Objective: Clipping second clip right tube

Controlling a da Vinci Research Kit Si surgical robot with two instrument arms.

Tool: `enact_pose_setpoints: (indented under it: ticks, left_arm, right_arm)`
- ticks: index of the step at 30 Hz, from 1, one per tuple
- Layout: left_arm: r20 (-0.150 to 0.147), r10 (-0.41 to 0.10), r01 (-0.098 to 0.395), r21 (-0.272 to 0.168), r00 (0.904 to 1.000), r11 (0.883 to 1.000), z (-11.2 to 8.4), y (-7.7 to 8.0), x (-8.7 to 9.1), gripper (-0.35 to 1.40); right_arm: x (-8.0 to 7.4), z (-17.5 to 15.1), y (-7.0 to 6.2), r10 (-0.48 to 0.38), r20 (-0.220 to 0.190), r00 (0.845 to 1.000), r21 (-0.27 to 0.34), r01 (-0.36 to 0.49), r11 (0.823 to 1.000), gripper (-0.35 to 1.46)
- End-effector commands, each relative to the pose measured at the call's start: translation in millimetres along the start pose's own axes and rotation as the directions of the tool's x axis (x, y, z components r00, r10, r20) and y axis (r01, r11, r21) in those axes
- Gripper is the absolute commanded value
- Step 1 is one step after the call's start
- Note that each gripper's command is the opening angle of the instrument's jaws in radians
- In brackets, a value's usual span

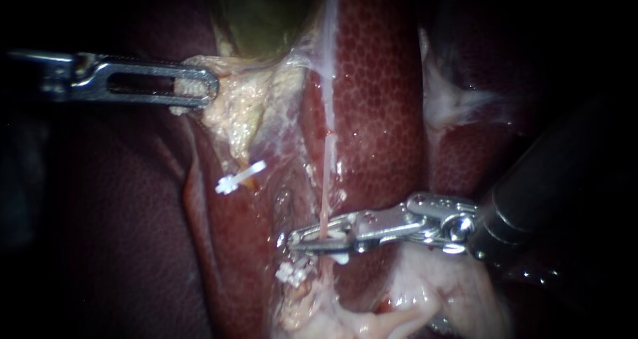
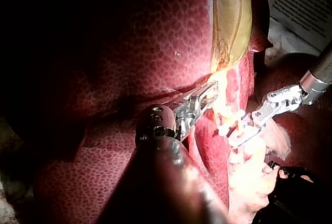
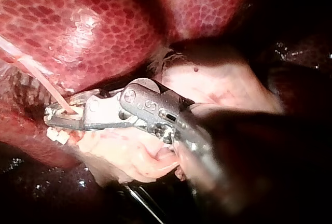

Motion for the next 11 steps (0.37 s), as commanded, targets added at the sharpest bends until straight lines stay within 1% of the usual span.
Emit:
enact_pose_setpoints:
  ticks: [1,11]
  left_arm:
    - [0.0,0.0,0.0,0.0,1.0,1.0,0.0,0.0,0.0,-0.35]
    - [0.0,0.0,0.0,0.0,1.0,1.0,0.1,0.0,0.1,-0.35]
  right_arm:
    - [-0.1,0.0,0.0,-0.001,0.001,1.0,0.001,0.001,1.0,-0.35]
    - [-0.1,0.0,0.1,0.004,0.002,1.0,0.004,-0.004,1.0,-0.35]
